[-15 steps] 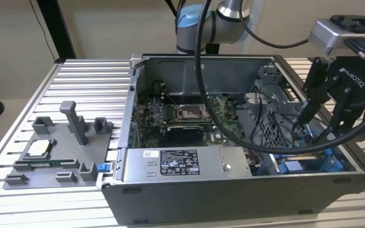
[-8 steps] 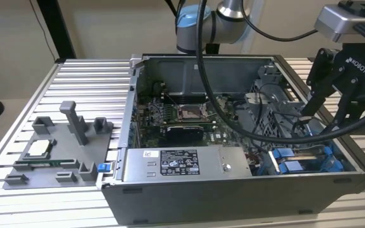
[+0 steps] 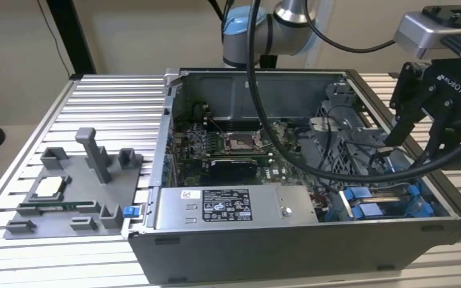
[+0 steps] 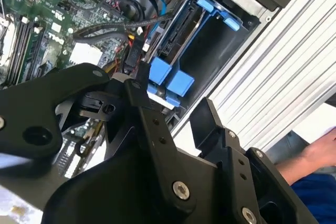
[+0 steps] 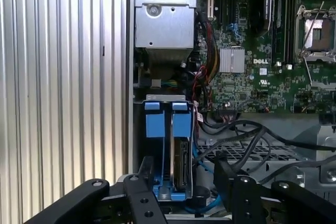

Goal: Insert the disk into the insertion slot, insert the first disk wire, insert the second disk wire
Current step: 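Insert the disk into the insertion slot, then insert the first disk wire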

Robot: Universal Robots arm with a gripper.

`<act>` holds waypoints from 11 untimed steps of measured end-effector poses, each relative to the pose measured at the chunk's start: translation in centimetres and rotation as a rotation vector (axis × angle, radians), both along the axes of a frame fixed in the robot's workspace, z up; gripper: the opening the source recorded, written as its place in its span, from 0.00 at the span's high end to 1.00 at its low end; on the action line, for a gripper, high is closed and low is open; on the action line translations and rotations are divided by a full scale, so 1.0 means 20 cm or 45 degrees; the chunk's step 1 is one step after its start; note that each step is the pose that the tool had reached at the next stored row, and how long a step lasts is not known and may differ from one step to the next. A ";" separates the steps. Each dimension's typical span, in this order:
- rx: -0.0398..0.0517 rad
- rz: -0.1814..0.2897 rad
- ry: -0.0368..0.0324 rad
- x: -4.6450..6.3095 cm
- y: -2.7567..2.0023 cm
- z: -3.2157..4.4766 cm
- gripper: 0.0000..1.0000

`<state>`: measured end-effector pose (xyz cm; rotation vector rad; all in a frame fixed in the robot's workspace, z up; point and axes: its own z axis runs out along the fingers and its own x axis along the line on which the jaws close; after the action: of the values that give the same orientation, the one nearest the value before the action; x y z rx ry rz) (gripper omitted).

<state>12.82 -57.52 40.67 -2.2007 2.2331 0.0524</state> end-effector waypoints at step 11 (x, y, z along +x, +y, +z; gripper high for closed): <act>0.000 0.000 -0.0624 -0.03 0.062 -0.021 0.00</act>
<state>12.26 -56.27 40.25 -2.1774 2.2078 -0.0016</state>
